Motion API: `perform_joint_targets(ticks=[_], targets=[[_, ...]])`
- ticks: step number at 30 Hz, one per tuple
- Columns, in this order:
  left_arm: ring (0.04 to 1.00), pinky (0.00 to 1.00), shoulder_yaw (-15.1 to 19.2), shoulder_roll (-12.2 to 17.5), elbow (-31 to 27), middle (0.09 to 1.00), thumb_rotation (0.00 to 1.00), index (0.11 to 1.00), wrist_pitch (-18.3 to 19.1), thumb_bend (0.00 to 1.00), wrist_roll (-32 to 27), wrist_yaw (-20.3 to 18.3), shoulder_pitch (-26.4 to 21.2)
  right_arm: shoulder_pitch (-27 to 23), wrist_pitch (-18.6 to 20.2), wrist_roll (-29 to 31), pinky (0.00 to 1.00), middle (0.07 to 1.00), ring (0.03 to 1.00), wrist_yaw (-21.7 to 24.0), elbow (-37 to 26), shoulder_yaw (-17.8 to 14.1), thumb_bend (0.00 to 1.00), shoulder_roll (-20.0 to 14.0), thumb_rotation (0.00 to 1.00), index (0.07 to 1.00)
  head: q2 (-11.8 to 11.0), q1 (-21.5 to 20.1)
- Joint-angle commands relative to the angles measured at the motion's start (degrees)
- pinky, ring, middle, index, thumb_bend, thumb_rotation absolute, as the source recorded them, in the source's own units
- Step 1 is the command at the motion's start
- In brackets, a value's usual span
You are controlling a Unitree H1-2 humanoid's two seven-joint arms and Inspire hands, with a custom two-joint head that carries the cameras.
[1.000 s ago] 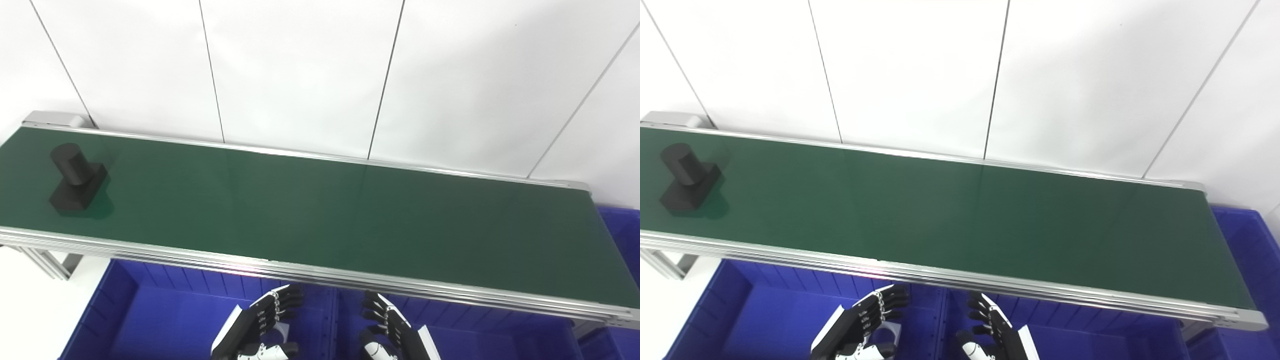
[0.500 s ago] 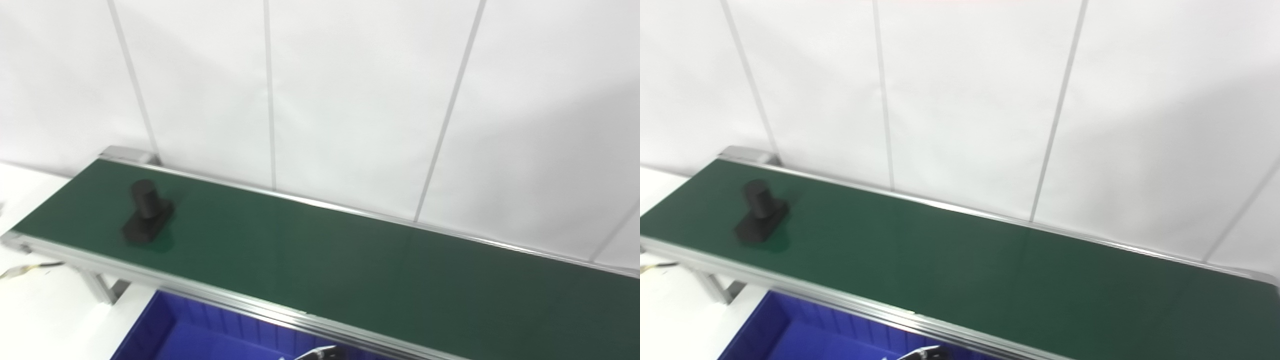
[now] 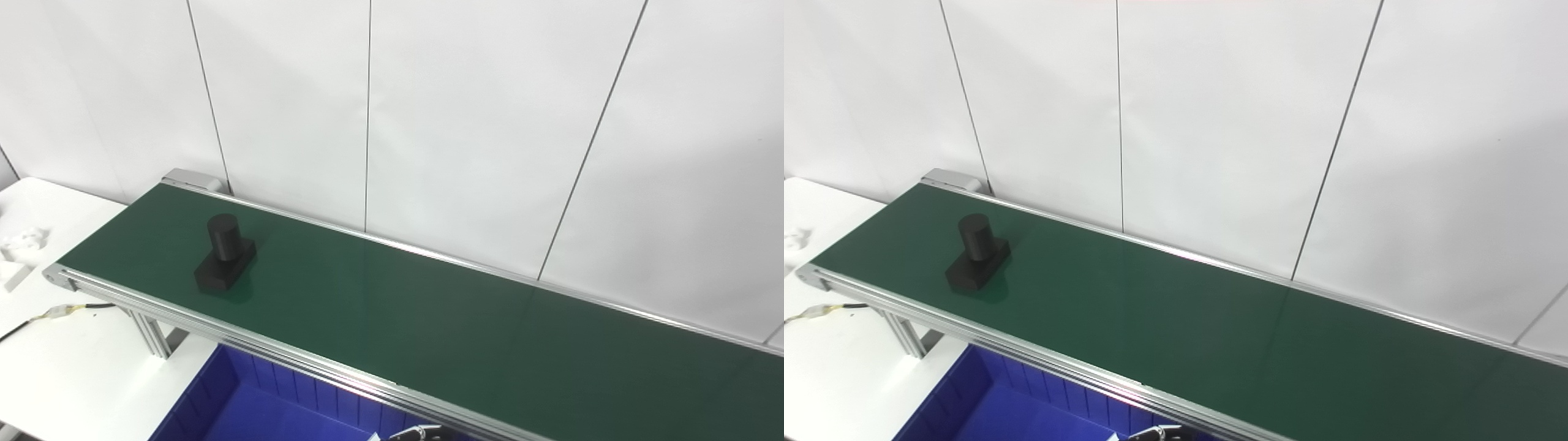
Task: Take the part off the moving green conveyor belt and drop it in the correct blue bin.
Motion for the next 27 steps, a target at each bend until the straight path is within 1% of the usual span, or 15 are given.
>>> perform_joint_targets(ticks=[1, 3, 8, 13, 17, 20, 25, 27], targets=[[0.745, 0.68, -0.41, -0.59, -0.79, 0.776, 0.40, 0.783, -2.36, 0.94, 0.58, 0.23, -1.23, -0.37, -3.45, 0.31, 0.67, 0.860, 0.802, -0.28, -1.53, -0.37, 0.41, -0.20, 0.74, 0.891, -0.03, 0.40], [0.745, 0.69, -0.51, -0.65, -0.63, 0.776, 0.41, 0.783, -2.36, 0.94, 0.71, 0.31, -1.31, -0.25, -3.35, -0.15, 0.68, 0.858, 0.805, -0.38, -1.84, -0.51, 0.42, -0.37, 0.76, 0.892, -0.29, 0.93], [0.747, 0.69, -0.53, -1.12, -0.15, 0.777, 0.40, 0.781, -2.35, 0.95, 0.50, 0.43, -1.40, 0.60, -3.12, 0.03, 0.70, 0.852, 0.806, 0.17, -4.95, -0.71, 0.44, -1.10, 0.77, 0.874, -0.84, 2.58], [0.745, 0.69, -0.84, -1.38, 0.30, 0.780, 0.39, 0.783, -2.36, 0.93, 0.84, 0.54, -1.69, 1.17, -2.38, -0.67, 0.68, 0.840, 0.799, 0.85, -9.43, -0.78, 0.39, -2.21, 0.74, 0.851, -1.35, 3.84], [0.741, 0.70, -0.91, -1.86, 0.79, 0.777, 0.38, 0.781, -2.32, 0.93, 0.91, 0.73, -1.95, 1.03, -1.47, -0.83, 0.66, 0.837, 0.792, 1.52, -12.13, -1.24, 0.38, -3.29, 0.70, 0.838, -1.52, 5.37], [0.740, 0.70, -0.94, -2.15, 0.92, 0.776, 0.37, 0.780, -2.30, 0.92, 1.07, 0.83, -2.07, 0.91, -1.34, -0.93, 0.65, 0.830, 0.786, 1.67, -12.55, -1.55, 0.39, -3.75, 0.70, 0.831, -1.62, 6.36], [0.745, 0.71, -0.79, -2.72, 1.43, 0.779, 0.39, 0.777, -2.36, 0.95, 0.81, 0.83, -2.23, 0.58, -2.75, -1.41, 0.63, 0.817, 0.770, 1.55, -11.62, -1.89, 0.40, -4.36, 0.67, 0.828, -2.27, 8.09], [0.742, 0.71, -0.76, -2.90, 1.53, 0.776, 0.38, 0.772, -2.36, 0.94, 0.85, 0.90, -2.26, 0.52, -3.21, -1.50, 0.63, 0.813, 0.763, 1.49, -11.25, -1.97, 0.40, -4.78, 0.66, 0.828, -2.43, 8.52]])
